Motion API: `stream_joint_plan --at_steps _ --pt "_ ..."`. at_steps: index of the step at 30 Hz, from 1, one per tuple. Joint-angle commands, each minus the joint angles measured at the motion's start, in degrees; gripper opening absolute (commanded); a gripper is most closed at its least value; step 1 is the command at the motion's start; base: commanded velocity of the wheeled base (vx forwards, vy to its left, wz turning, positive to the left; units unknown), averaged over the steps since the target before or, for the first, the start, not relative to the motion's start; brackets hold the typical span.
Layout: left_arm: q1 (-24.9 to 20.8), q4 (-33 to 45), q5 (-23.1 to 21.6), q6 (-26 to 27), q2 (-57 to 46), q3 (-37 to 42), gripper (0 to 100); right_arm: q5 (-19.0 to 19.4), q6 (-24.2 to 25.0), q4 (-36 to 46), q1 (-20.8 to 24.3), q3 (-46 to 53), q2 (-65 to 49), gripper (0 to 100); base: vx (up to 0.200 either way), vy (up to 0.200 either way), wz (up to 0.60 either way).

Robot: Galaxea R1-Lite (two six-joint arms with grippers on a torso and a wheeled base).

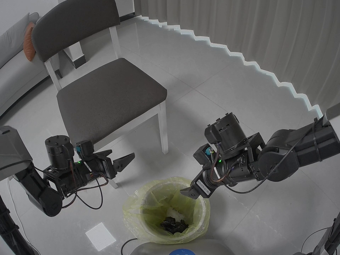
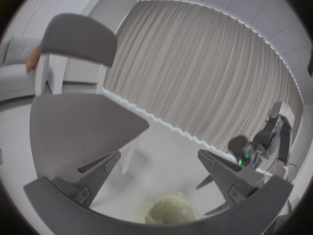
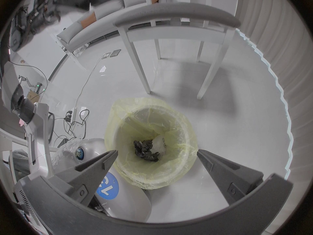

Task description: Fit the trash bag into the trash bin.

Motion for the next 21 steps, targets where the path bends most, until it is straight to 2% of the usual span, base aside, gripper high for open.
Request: stream_joint_plan --at_steps 1,5,8,11,14,21 --pt "-0.91 -0.46 0.8 0.74 7.76 -0.79 100 -0.34 0.06 -0.2 -1.06 -0.16 -1.87 100 0.0 0.0 0.0" --pt "-0.91 -0.28 2.73 1.35 13.29 -1.84 100 -0.52 -0.3 -0.29 -1.23 0.02 -2.66 100 0.0 0.0 0.0" --pt "-0.65 -0.37 2.82 4.43 17.34 -1.93 100 -0.52 -0.38 -0.37 -1.85 -0.24 -2.57 100 0.0 0.0 0.0" --pt "-0.21 -1.69 4.67 10.14 23.66 -2.19 100 -0.61 -0.38 -0.37 -2.29 -0.33 -2.75 100 0.0 0.0 0.0" --pt "-0.03 -2.57 6.69 11.2 25.69 -1.67 100 -0.61 -0.3 -0.46 -2.46 -0.51 -2.75 100 0.0 0.0 0.0" --pt "2.34 -0.11 6.69 13.39 26.83 -1.14 100 -0.52 -0.38 -0.99 -2.46 -0.6 -2.57 100 0.0 0.0 0.0"
